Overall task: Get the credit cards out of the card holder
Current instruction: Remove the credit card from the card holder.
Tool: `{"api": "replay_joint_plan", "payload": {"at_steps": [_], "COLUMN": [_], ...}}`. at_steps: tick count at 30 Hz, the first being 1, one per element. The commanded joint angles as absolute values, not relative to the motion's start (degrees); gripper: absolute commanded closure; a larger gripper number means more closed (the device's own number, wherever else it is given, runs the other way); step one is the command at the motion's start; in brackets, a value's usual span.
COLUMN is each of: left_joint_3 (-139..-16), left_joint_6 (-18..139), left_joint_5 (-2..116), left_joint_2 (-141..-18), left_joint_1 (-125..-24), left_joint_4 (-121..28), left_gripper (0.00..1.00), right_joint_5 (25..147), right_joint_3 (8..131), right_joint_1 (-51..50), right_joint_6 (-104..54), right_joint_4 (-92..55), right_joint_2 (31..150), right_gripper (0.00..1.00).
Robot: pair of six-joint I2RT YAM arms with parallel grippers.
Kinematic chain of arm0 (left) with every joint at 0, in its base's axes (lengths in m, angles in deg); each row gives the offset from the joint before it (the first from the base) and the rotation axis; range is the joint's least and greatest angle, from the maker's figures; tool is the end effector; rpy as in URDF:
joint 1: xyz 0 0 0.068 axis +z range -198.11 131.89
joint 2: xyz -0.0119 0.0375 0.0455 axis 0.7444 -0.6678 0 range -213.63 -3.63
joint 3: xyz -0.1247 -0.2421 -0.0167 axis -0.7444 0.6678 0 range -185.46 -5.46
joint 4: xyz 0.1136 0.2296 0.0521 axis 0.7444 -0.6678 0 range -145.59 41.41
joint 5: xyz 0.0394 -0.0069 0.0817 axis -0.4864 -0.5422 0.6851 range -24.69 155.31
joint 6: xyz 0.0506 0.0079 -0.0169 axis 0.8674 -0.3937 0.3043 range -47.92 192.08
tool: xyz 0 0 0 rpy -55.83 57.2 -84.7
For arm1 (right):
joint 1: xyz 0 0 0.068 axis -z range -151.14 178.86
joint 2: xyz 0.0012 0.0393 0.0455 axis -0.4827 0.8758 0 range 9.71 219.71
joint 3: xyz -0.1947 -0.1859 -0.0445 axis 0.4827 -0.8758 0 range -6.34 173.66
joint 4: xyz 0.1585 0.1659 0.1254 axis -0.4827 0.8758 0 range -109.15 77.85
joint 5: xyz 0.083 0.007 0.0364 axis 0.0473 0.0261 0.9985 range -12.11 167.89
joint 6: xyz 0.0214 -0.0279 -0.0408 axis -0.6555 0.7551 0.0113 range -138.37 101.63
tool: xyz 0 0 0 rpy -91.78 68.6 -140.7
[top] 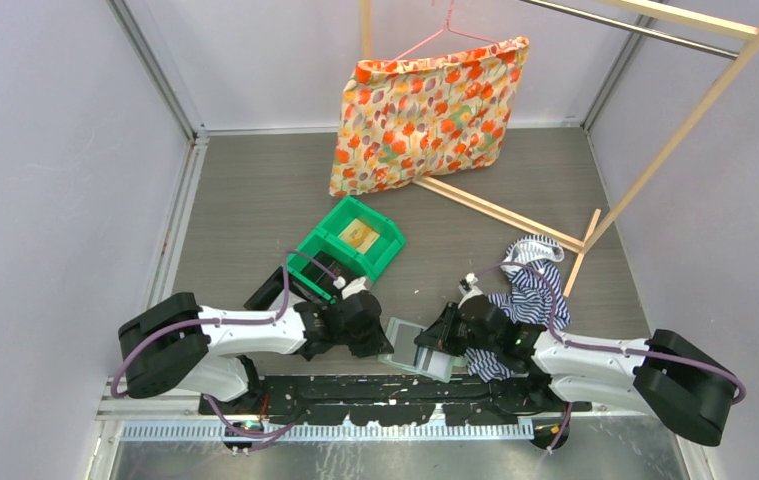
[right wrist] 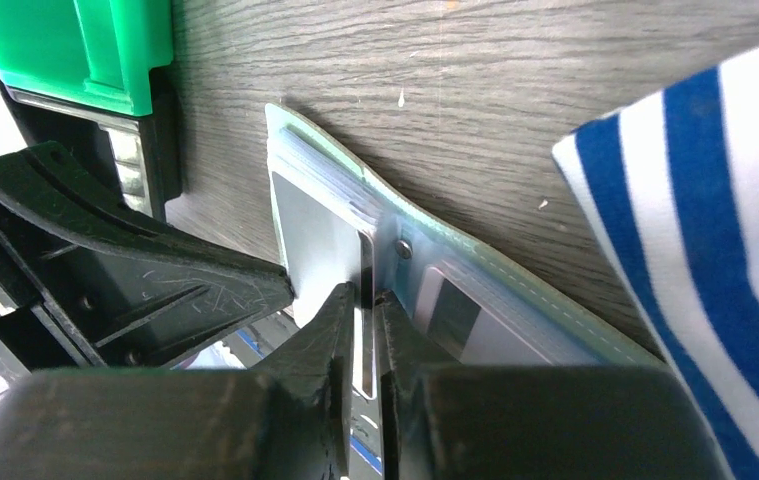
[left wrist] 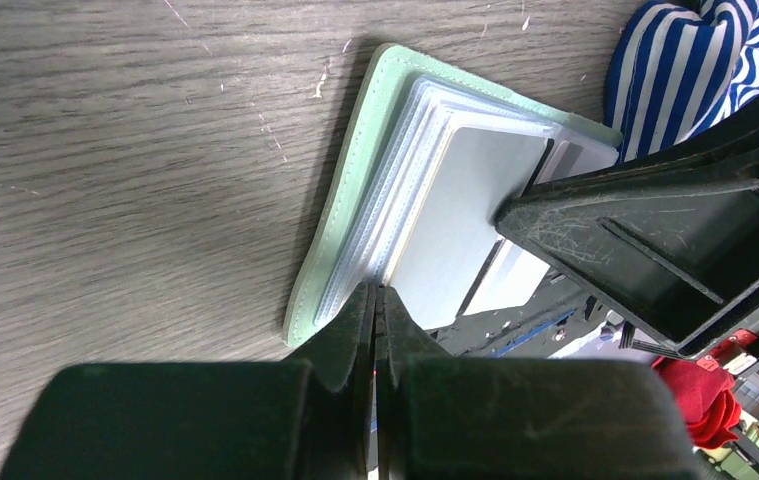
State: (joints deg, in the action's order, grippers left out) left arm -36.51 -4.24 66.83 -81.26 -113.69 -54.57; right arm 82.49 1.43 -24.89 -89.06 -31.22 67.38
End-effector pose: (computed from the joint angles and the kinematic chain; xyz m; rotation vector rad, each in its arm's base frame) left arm 0.1008 -0.2201 0.1476 -0.2717 2.7594 -0.8759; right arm 0.0977 0.1379 0.1207 0.3255 2.5255 1.1505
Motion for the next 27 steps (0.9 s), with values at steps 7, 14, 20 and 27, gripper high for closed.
{"api": "replay_joint_plan", "payload": {"at_steps": [7,14,20,27], "left_joint_3": [-34.2,-32.94,-30.61,-29.32], "left_joint_6": [-3.28,-4.88,-7.22,-10.5], "left_joint_5": [69.2,69.01,69.39,71.67], "left_joint_2": [-85.27,-84.19,-80.85,-75.22], "left_joint_1": [-114.73,-114.81,-115.6,-117.34], "left_joint_4": [-66.38,-65.46,-65.25,-67.26], "left_gripper": [1.0,0.99,0.99,0.99], "right_joint_5": [81.2,80.73,81.95,96.39], "right_joint_3": [-1.71,-4.06,-2.82,3.24], "right_joint_1": [-23.94,-23.16,-21.94,-10.68], "right_joint_6": [-91.59,-91.92,-85.84,-75.69], "right_joint_4": [-34.6,-33.42,-32.48,-40.15], "right_joint_2": [63.38,59.91,58.11,73.14], "right_gripper": [0.99,0.99,0.99,0.99]}}
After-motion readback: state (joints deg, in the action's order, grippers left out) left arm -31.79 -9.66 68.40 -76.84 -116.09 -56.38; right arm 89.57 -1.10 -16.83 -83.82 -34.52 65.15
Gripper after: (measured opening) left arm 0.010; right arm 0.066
